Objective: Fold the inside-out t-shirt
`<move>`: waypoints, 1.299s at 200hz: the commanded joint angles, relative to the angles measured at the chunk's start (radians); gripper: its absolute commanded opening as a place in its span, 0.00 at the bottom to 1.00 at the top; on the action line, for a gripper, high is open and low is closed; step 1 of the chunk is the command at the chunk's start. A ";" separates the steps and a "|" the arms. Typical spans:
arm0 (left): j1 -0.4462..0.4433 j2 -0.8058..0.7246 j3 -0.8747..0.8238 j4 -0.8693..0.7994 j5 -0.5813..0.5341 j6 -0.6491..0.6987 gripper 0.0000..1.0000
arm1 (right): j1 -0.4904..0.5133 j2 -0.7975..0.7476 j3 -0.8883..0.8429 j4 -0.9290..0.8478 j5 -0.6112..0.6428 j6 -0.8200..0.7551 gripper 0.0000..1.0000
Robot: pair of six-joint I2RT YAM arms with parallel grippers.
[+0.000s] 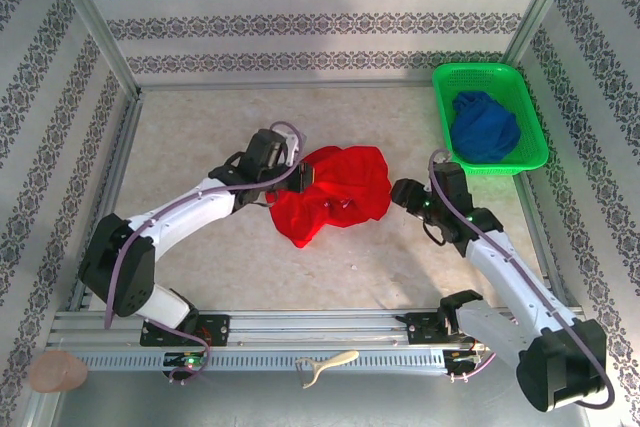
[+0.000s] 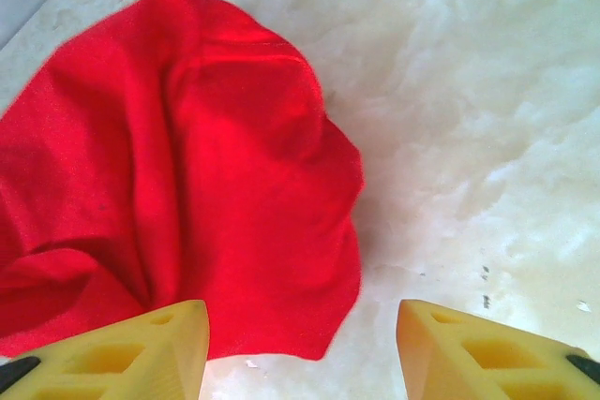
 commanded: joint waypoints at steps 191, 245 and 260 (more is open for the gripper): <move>0.108 -0.062 0.185 0.028 0.050 -0.085 0.00 | 0.126 0.345 0.541 0.000 -0.085 -0.131 0.00; 0.209 0.164 1.053 -0.028 0.211 -0.268 0.00 | -0.022 0.410 1.345 -0.135 -0.179 -0.126 0.00; 0.209 0.204 1.206 -0.055 0.212 -0.279 0.00 | -0.027 0.432 1.479 -0.151 -0.172 -0.133 0.00</move>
